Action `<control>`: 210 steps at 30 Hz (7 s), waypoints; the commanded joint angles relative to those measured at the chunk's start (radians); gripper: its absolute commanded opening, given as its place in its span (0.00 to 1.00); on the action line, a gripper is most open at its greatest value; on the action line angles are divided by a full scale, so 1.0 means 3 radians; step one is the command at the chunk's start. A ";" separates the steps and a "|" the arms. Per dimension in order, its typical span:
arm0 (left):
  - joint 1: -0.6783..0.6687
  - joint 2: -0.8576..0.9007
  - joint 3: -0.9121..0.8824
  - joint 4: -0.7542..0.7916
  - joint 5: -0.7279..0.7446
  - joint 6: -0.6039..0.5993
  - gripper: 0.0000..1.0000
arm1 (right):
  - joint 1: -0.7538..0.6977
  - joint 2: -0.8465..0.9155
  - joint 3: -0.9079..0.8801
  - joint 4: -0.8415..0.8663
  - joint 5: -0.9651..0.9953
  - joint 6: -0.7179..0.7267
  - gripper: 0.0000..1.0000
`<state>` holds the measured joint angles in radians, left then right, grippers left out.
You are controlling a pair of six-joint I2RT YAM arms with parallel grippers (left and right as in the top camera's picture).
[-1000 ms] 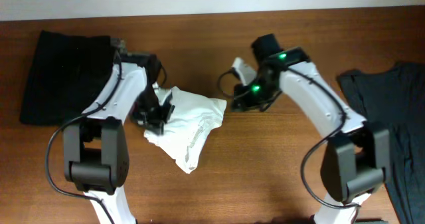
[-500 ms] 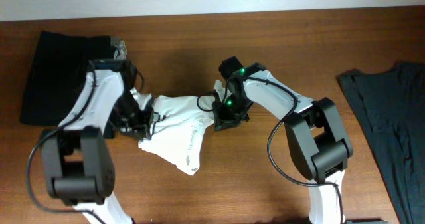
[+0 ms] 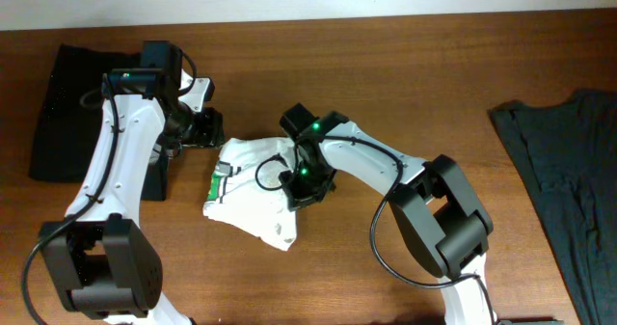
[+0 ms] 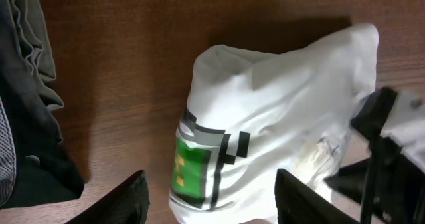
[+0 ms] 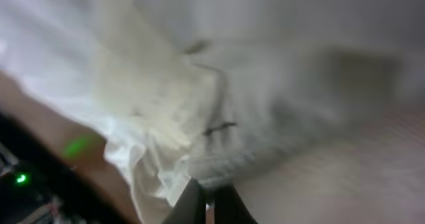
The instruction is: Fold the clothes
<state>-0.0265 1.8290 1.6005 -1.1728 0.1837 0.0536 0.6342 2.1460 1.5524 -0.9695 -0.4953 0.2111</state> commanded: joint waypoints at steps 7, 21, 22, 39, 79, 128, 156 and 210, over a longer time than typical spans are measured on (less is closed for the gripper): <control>0.0008 0.0024 -0.0010 0.0008 0.0167 0.0028 0.70 | -0.1097 -0.0046 0.0215 -0.0224 0.0467 -0.0291 0.40; -0.0106 0.0031 -0.1104 0.1512 0.0810 0.0776 0.34 | -0.0418 -0.0098 -0.0666 -0.0019 -0.0632 0.1197 0.28; -0.0104 0.0031 -0.1104 0.1478 0.0809 0.0776 0.35 | -0.0437 -0.0098 -0.0806 0.0197 -0.0629 0.1368 0.23; -0.0106 0.0029 -0.1104 0.1575 0.1123 0.0773 0.53 | -0.1172 -0.0100 -0.0083 -0.0014 -0.0481 0.1589 0.94; -0.1225 0.0729 -0.1095 0.2508 0.2042 -0.0003 0.05 | -0.2078 -0.0195 0.0422 -0.1429 0.0292 -0.0280 0.66; -0.0273 0.0727 -0.1094 0.1597 0.1918 0.0340 0.09 | -0.1675 -0.0196 -0.0338 -0.0366 0.0061 -0.0295 0.04; -0.0256 0.0727 -0.1094 0.1556 0.2295 0.0612 0.00 | -0.1742 -0.0223 0.0081 -0.1125 0.0993 -0.0467 0.04; -0.0764 0.0473 -0.2038 0.3676 0.0730 -0.3307 0.30 | -0.0806 0.0393 0.0048 0.0145 -0.0140 0.0809 0.05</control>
<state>-0.2710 1.9373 1.0111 -0.0948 0.5308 -0.9615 0.3656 2.2303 1.5875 -0.8848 -0.5762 0.4458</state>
